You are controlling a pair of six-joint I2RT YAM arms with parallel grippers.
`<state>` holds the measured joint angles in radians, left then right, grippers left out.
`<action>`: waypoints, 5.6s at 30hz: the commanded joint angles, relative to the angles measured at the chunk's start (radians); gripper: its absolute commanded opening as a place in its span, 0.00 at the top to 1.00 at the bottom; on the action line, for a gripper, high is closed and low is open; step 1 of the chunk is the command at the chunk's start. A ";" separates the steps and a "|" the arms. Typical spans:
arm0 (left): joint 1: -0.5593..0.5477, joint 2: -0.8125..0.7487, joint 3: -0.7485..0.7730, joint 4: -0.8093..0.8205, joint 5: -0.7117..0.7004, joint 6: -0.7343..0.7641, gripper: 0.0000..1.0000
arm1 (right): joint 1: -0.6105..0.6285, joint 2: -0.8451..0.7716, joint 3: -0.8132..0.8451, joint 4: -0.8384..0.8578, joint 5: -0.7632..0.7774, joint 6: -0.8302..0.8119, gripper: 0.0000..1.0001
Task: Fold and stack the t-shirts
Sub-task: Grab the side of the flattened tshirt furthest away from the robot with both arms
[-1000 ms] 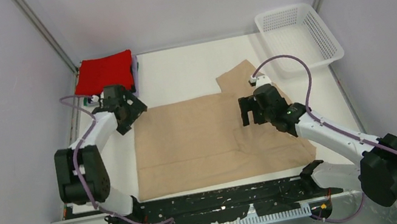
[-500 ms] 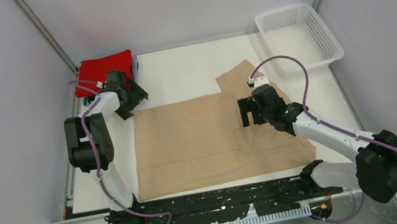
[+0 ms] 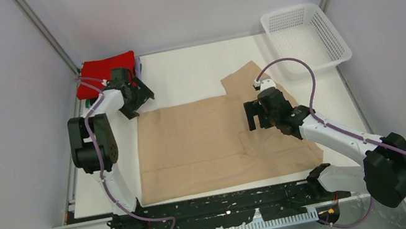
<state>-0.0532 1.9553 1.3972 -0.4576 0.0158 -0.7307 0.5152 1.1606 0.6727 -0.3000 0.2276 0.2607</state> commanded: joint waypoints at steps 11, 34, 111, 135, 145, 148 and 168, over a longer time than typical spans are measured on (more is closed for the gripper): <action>-0.011 0.096 0.223 -0.229 -0.198 -0.106 0.01 | -0.013 -0.001 -0.014 0.011 0.031 0.025 0.05; -0.070 -0.007 0.085 -0.160 -0.150 -0.112 0.00 | -0.277 0.188 -0.076 -0.012 -0.079 0.207 0.05; -0.150 0.219 0.382 -0.403 -0.210 -0.203 0.46 | -0.610 0.038 -0.153 -0.134 -0.190 0.134 0.04; -0.153 0.268 0.422 -0.429 -0.104 -0.149 0.53 | -0.612 0.010 -0.158 -0.122 -0.213 0.120 0.05; -0.165 0.274 0.437 -0.447 -0.111 -0.125 1.00 | -0.610 -0.037 -0.167 -0.120 -0.214 0.120 0.05; -0.165 0.270 0.434 -0.437 -0.107 -0.102 1.00 | -0.610 -0.046 -0.168 -0.122 -0.214 0.120 0.05; -0.190 -0.011 0.130 -0.200 -0.056 0.059 1.00 | -0.520 -0.158 -0.038 -0.050 -0.270 0.069 0.05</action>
<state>-0.2386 1.9743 1.5665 -0.7074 -0.0765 -0.7006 -0.0414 1.0092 0.5373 -0.3985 -0.0795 0.3473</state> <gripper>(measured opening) 0.021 0.954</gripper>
